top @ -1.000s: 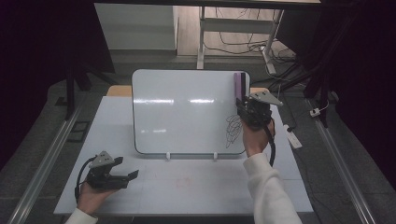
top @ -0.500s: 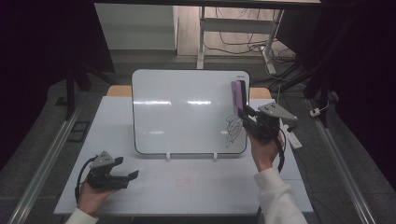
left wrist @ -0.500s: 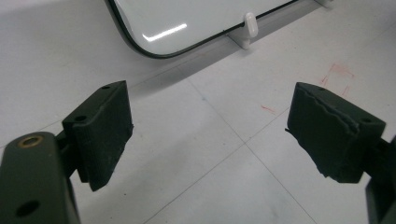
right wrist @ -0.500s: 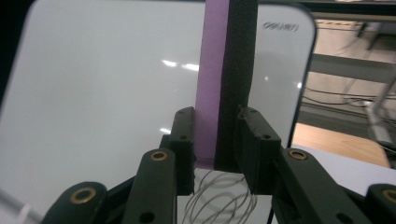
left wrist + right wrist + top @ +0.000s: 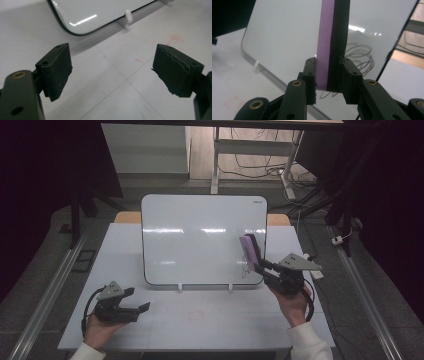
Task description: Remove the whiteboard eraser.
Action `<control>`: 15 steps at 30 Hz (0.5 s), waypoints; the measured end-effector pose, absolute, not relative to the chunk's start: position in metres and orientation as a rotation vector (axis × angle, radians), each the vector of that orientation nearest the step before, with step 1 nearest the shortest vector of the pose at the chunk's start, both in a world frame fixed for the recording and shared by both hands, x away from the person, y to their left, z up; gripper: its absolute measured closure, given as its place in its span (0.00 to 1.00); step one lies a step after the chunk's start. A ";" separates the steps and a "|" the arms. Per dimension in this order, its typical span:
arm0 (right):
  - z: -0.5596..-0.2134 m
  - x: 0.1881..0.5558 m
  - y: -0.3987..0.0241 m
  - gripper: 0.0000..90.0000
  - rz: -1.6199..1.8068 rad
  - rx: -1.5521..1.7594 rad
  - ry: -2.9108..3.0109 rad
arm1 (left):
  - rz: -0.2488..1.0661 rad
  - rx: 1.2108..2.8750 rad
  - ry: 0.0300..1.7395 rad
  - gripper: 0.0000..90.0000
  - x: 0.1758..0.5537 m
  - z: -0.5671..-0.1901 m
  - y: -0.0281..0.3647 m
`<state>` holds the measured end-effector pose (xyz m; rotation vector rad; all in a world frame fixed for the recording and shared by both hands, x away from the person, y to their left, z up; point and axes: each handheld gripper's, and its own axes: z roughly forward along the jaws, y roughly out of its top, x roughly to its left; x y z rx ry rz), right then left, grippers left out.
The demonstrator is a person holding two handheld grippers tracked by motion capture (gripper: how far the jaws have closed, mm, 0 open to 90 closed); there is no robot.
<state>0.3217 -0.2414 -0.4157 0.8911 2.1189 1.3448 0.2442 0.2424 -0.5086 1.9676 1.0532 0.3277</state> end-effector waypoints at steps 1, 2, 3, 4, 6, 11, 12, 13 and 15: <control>-0.419 0.320 -0.241 0.76 1.344 0.882 2.135 | 0.329 1.966 1.046 0.19 0.245 -0.507 0.241; -0.421 0.319 -0.240 0.76 1.343 0.874 2.155 | 0.330 1.964 1.034 0.19 0.246 -0.505 0.240; -0.426 0.317 -0.236 0.76 1.343 0.855 2.191 | 0.332 1.965 1.018 0.20 0.246 -0.502 0.238; -0.426 0.317 -0.236 0.76 1.343 0.855 2.191 | 0.336 1.964 1.003 0.20 0.247 -0.499 0.236; -0.430 0.314 -0.232 0.76 1.346 0.824 2.236 | 0.338 1.966 0.957 0.21 0.248 -0.493 0.231; -0.435 0.307 -0.218 0.76 1.351 0.719 2.354 | 0.339 1.991 0.849 0.21 0.253 -0.478 0.214; -0.437 0.305 -0.212 0.76 1.356 0.676 2.390 | 0.334 1.999 0.827 0.21 0.254 -0.476 0.211; -0.437 0.305 -0.212 0.76 1.356 0.676 2.390 | 0.329 2.005 0.810 0.21 0.255 -0.474 0.207; -0.439 0.302 -0.207 0.76 1.354 0.648 2.427 | 0.319 2.020 0.777 0.21 0.257 -0.471 0.200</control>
